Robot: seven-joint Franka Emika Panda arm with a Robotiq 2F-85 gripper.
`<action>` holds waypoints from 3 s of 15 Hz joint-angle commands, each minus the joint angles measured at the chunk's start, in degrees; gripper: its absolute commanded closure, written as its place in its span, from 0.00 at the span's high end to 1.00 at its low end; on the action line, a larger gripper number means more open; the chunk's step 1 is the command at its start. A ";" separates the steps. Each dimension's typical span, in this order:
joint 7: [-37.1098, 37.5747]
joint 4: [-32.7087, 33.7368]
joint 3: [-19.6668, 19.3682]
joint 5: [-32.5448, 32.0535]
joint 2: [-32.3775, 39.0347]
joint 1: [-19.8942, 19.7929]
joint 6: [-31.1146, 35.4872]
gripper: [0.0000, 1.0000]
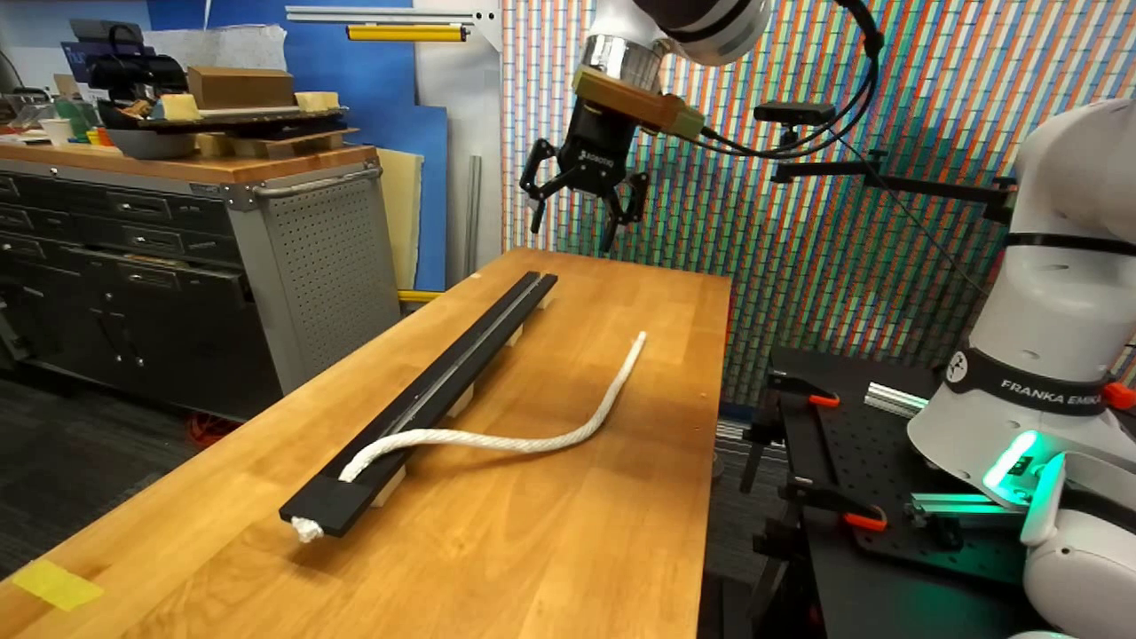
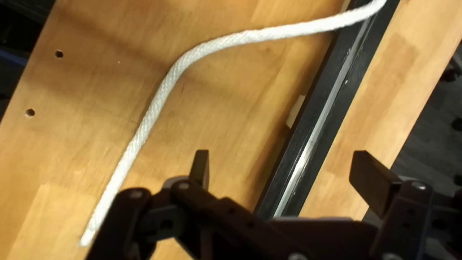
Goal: Lay the white object along the black object and press down on it
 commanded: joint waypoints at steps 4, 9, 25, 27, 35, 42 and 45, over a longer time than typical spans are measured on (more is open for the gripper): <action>13.83 0.63 -2.59 -2.79 4.85 -2.85 11.01 1.00; 34.38 0.73 -5.67 -23.12 8.48 -4.00 11.52 1.00; 32.34 3.88 -6.23 -19.19 13.81 -3.42 3.06 1.00; 30.33 4.06 -6.58 -16.79 15.86 -3.73 4.65 1.00; 30.91 4.13 -9.63 -18.28 20.77 -3.04 7.58 1.00; 29.59 3.44 -11.51 -17.72 23.44 -3.61 10.14 1.00; 27.73 3.88 -11.23 -15.99 25.70 -4.34 13.18 1.00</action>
